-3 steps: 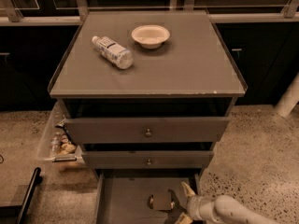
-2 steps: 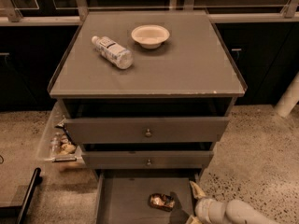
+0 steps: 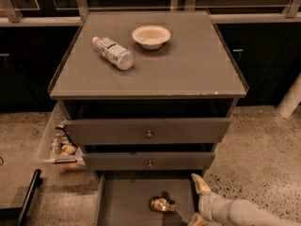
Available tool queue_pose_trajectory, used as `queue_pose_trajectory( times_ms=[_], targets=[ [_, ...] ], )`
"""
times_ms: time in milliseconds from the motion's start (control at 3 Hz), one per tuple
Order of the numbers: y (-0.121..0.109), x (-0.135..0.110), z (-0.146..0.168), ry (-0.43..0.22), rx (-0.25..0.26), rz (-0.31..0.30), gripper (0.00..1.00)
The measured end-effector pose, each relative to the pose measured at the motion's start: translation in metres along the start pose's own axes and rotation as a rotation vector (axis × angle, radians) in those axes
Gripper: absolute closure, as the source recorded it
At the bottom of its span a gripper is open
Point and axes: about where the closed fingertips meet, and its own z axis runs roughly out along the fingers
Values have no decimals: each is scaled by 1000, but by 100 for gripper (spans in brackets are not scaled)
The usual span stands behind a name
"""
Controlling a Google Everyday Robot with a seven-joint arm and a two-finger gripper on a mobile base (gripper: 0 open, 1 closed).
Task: Place orange can into bottom drawer
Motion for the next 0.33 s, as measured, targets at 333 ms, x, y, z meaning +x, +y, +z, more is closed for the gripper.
queue_pose_trajectory(
  times_ms=[333],
  targets=[
    [-3,-1,-4,5,6,-9,0]
  ],
)
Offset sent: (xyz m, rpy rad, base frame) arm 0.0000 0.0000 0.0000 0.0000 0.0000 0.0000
